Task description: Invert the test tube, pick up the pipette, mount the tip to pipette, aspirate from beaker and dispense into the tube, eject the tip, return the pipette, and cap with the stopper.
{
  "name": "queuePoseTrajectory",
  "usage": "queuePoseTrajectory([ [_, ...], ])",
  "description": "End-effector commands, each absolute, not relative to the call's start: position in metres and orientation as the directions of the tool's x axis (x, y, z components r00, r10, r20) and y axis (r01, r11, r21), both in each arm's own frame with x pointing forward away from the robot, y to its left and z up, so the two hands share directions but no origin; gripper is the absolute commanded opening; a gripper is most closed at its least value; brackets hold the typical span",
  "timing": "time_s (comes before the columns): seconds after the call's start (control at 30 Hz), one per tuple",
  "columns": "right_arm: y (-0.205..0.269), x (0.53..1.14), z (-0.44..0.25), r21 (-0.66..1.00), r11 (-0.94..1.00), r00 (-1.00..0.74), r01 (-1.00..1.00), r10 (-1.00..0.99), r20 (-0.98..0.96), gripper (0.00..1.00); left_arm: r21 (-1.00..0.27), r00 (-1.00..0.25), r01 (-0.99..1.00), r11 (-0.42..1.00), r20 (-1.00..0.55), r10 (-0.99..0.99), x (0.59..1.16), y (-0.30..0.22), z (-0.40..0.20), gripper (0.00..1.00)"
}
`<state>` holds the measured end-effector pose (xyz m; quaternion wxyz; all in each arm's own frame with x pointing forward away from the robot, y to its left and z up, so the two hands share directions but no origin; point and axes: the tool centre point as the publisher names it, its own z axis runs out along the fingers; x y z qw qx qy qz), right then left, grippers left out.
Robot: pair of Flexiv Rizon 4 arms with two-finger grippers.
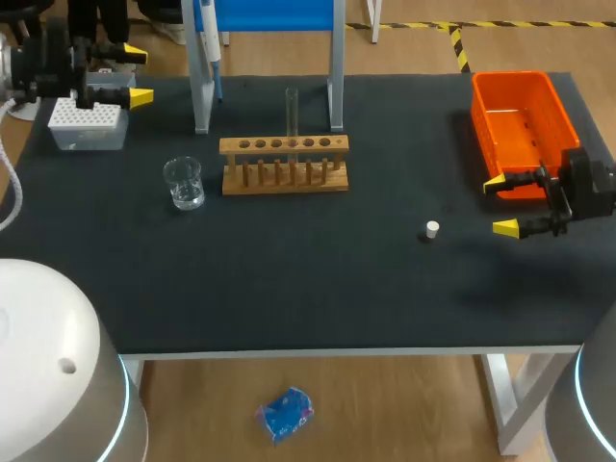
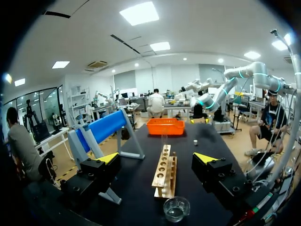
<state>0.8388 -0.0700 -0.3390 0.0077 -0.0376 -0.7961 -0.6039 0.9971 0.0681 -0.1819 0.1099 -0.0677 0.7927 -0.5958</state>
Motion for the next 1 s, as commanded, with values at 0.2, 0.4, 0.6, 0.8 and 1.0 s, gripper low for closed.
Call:
queuePoseTrajectory([
  [0.2, -0.070, 0.838, -0.339, 0.961, 0.269, -0.997, 0.069, 0.052, 0.057, 1.00, -0.936, -0.958, 0.009, 0.352, -0.108, -0.265, 1.000, 0.038, -0.173, 1.00],
  [0.4, -0.070, 0.838, -0.339, 0.961, 0.269, -0.997, 0.069, 0.052, 0.057, 1.00, -0.931, -0.969, 0.011, 0.366, -0.101, -0.227, 1.005, 0.014, -0.179, 1.00],
  [0.6, -0.070, 0.838, -0.339, 0.961, 0.269, -0.997, 0.069, 0.052, 0.057, 1.00, -0.925, -0.975, 0.000, 0.380, -0.084, -0.205, 1.010, -0.004, -0.190, 1.00],
  [0.8, -0.070, 0.838, -0.339, 0.961, 0.269, -0.997, 0.069, 0.052, 0.057, 1.00, -0.922, -0.974, -0.007, 0.386, -0.081, -0.211, 1.016, -0.012, -0.194, 1.00],
  [1.0, -0.070, 0.838, -0.339, 0.961, 0.269, -0.997, 0.069, 0.052, 0.057, 1.00, -0.919, -0.974, -0.015, 0.394, -0.075, -0.212, 1.014, -0.014, -0.196, 1.00],
])
